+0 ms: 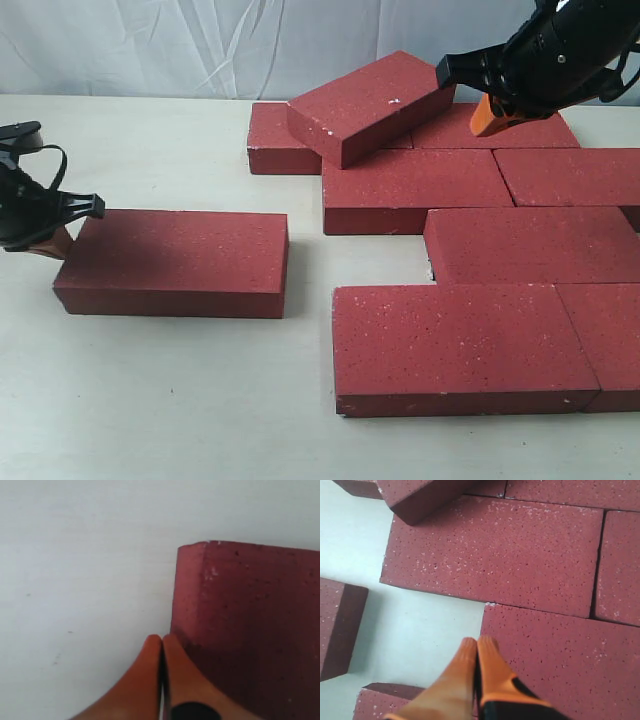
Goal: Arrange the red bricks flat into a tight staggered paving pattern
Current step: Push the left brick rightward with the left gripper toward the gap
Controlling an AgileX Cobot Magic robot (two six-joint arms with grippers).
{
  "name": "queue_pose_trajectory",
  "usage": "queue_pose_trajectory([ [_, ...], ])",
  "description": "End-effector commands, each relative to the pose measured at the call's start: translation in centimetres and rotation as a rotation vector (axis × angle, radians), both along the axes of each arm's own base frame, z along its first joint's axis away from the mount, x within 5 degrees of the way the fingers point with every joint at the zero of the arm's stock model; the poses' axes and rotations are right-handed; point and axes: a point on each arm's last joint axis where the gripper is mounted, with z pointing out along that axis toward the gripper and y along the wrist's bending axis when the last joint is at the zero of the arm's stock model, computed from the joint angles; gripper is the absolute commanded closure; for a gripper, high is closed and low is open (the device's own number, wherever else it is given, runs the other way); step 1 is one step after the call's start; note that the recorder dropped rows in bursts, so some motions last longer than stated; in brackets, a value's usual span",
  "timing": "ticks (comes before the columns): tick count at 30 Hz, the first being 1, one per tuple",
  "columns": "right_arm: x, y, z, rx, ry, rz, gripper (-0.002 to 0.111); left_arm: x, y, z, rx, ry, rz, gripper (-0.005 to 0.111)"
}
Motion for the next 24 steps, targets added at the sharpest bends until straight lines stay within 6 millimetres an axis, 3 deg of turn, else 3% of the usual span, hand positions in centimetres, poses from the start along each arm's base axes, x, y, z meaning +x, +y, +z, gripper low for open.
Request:
queue_pose_trajectory([
  [1,-0.1,-0.2,0.1,-0.005,-0.011,-0.004,0.109,0.0,-2.1,-0.1,-0.033,-0.008,-0.016,0.107],
  [8,-0.1,-0.2,0.1,-0.003,-0.009,-0.004,0.109,0.0,-3.8,0.0,-0.047,-0.021,-0.053,0.107],
  [24,-0.1,-0.1,0.2,0.004,-0.012,-0.007,0.109,0.1,-4.6,0.3,-0.138,-0.037,-0.064,0.107],
])
